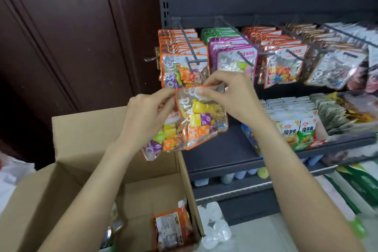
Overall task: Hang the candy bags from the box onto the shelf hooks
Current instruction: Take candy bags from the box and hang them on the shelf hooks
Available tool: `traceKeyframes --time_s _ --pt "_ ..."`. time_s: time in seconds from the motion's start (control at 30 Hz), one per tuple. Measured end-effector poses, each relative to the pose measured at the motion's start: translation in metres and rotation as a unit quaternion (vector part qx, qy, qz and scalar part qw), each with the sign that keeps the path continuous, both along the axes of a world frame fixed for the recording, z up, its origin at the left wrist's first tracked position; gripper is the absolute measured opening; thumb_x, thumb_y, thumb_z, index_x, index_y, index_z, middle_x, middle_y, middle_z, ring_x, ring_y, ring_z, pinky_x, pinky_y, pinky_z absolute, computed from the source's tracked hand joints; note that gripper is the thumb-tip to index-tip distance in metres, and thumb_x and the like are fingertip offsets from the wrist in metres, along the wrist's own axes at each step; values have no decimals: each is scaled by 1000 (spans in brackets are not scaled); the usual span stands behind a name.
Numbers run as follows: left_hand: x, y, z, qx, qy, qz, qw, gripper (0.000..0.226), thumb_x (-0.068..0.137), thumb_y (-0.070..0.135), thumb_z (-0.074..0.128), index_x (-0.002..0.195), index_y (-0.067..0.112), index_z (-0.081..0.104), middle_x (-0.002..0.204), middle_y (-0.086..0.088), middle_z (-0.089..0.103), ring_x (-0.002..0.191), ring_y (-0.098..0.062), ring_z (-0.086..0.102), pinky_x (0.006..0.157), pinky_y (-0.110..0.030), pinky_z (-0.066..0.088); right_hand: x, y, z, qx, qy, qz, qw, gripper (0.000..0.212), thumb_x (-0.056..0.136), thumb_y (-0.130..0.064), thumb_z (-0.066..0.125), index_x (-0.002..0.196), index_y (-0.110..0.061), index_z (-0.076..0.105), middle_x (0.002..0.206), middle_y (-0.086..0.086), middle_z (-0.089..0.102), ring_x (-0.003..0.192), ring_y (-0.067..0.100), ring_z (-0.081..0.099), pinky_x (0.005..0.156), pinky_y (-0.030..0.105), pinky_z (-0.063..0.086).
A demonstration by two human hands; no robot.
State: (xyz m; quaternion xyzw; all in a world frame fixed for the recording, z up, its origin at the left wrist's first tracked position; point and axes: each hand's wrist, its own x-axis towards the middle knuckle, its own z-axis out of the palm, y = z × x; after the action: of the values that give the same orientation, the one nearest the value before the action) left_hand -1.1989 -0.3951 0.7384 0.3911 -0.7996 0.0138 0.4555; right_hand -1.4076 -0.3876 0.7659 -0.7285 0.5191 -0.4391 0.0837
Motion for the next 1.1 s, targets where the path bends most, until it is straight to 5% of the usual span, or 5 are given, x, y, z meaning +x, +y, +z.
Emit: traceKeyframes --time_s 0.37,0.53,0.67,0.8,1.1 --pt "8 -38 15 123 31 40 991 32 82 49 67 83 17 67 61 4 66 62 -19 63 66 -34 48 18 -40 0 16 -123 -22 992 15 81 -28 77 79 -27 62 83 -17 64 81 -3 56 67 4 39" --pt "8 -49 10 149 65 24 986 26 86 45 64 81 20 65 60 2 67 65 -20 64 74 -39 51 1 -45 -12 -1 -193 18 981 24 82 -15 75 83 -36 63 83 -27 67 89 -1 63 79 24 52" --pt "6 -50 8 134 77 25 988 26 88 42 63 80 17 64 56 2 63 61 -22 61 73 -3 34 2 -48 -14 -39 -215 8 976 28 82 -13 75 83 -39 62 82 -31 66 89 5 64 80 33 53" --pt "9 -54 1 141 89 8 986 25 88 42 63 79 19 62 54 5 61 53 -14 55 66 -33 47 9 -54 -19 -23 -218 -2 976 29 82 -15 75 81 -40 61 86 -17 69 90 16 67 81 43 55" --pt "8 -66 -2 137 85 19 987 23 90 38 63 80 18 62 55 5 62 55 -15 55 62 -40 51 15 -57 -18 -52 -219 -33 974 16 83 -13 72 87 -25 63 83 -19 65 84 3 62 76 22 49"
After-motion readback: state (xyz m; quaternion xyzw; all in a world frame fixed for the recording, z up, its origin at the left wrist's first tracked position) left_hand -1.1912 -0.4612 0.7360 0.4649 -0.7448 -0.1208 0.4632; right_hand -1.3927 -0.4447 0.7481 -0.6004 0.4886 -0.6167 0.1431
